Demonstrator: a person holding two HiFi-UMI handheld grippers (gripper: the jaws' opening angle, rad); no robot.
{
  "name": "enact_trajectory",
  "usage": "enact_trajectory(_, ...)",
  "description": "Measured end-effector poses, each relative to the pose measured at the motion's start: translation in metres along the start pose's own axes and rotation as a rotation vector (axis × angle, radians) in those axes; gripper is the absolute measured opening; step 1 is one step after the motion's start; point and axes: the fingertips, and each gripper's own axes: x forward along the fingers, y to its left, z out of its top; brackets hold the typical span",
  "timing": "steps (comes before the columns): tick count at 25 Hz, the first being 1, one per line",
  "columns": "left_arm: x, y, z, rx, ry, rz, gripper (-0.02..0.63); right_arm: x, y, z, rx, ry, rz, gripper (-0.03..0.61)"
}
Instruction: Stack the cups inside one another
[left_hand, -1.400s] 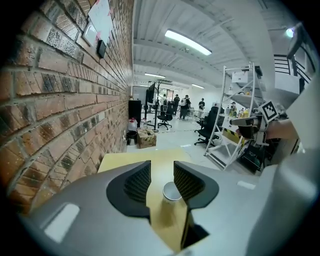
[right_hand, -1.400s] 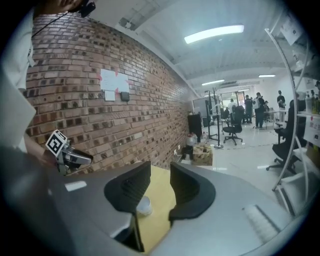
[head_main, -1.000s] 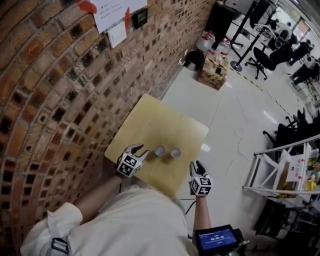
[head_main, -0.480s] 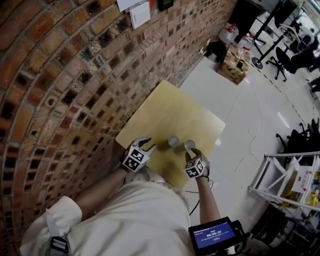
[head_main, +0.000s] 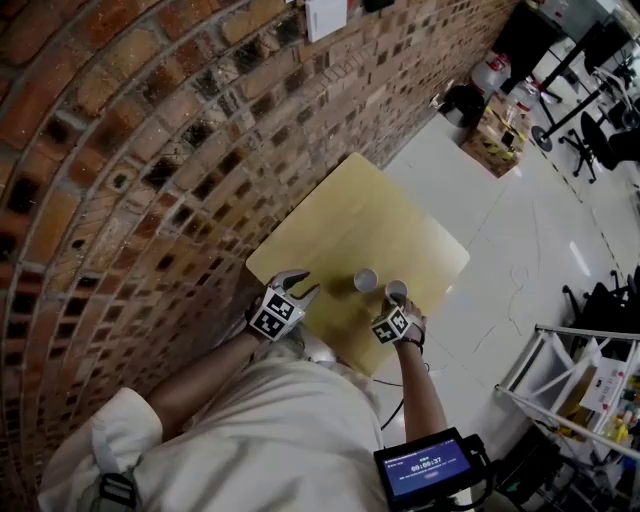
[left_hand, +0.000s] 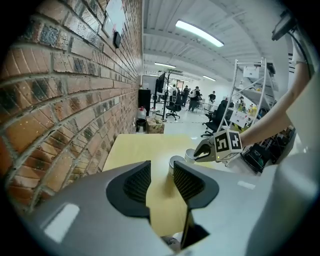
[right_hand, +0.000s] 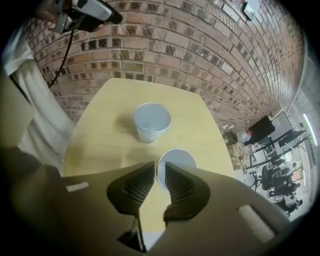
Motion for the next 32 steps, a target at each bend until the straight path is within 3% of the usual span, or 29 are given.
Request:
enact_trajectory(17, -0.003, 0.01, -0.011, -0.068, 0.015, 0.038, 0.158, 0.002, 0.001, -0.006, 0.022, 0.009, 0.015, 0.013)
enact_trajectory(25, 0.0, 0.008, -0.004, -0.069, -0.012, 0.034, 0.156, -0.044, -0.022, 0.025, 0.041, -0.109, -0.049, 0.011)
enact_trajectory(32, 0.001, 0.013, -0.007, -0.107, -0.023, 0.037, 0.152, -0.094, -0.022, 0.075, -0.035, -0.23, -0.068, 0.012)
